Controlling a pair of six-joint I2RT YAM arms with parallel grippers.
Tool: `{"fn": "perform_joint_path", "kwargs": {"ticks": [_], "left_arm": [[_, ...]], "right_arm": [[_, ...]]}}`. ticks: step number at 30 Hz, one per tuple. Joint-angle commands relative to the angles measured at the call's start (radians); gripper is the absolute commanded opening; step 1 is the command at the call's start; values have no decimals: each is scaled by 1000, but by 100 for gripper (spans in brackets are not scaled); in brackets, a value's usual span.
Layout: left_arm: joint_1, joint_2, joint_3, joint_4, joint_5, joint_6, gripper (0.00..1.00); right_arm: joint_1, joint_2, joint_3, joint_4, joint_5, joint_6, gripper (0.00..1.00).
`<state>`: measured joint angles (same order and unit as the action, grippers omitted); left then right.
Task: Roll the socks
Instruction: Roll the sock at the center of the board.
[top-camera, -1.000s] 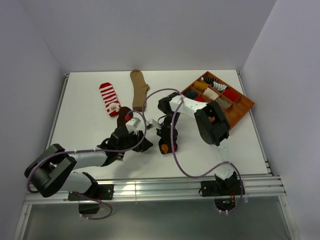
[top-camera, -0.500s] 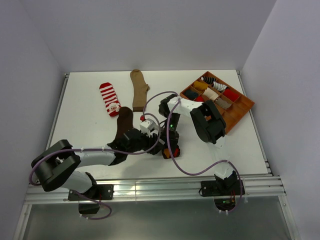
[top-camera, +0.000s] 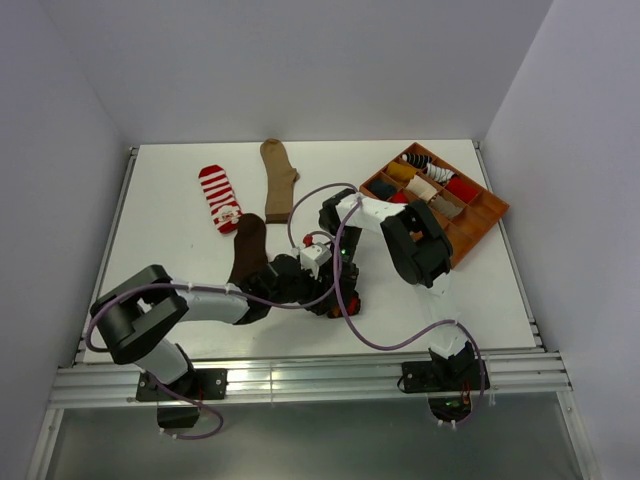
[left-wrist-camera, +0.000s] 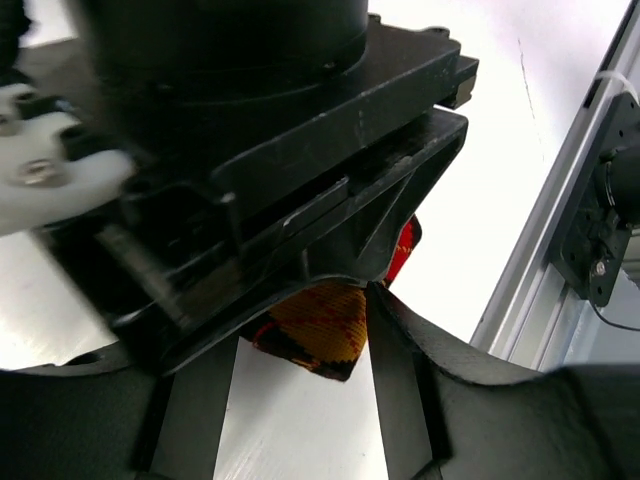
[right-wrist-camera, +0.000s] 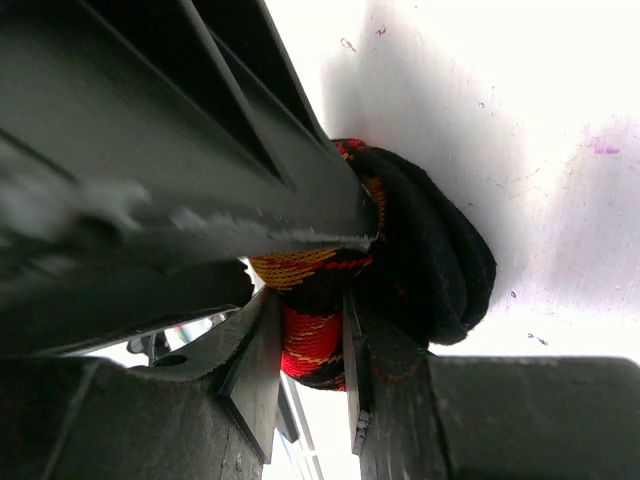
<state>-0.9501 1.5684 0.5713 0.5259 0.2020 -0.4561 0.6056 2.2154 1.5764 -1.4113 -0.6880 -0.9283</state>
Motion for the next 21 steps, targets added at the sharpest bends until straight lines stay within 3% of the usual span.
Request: {"fn": "perform_joint_path", "kwargs": {"ticks": [1, 6, 11, 19, 21], "left_arm": [[-6, 27, 38, 0, 59, 27, 58], [-6, 48, 32, -4, 80, 20, 54], [-6, 77, 45, -46, 80, 28, 44], [-6, 140, 96, -119, 63, 39, 0], [-6, 142, 102, -136, 54, 39, 0]], "right_arm": [[-6, 41, -30, 181, 110, -17, 25], [-9, 43, -33, 209, 122, 9, 25], [-17, 36, -35, 241, 136, 54, 26], [-18, 4, -68, 313, 163, 120, 30], [-21, -13, -81, 340, 163, 129, 34]]}}
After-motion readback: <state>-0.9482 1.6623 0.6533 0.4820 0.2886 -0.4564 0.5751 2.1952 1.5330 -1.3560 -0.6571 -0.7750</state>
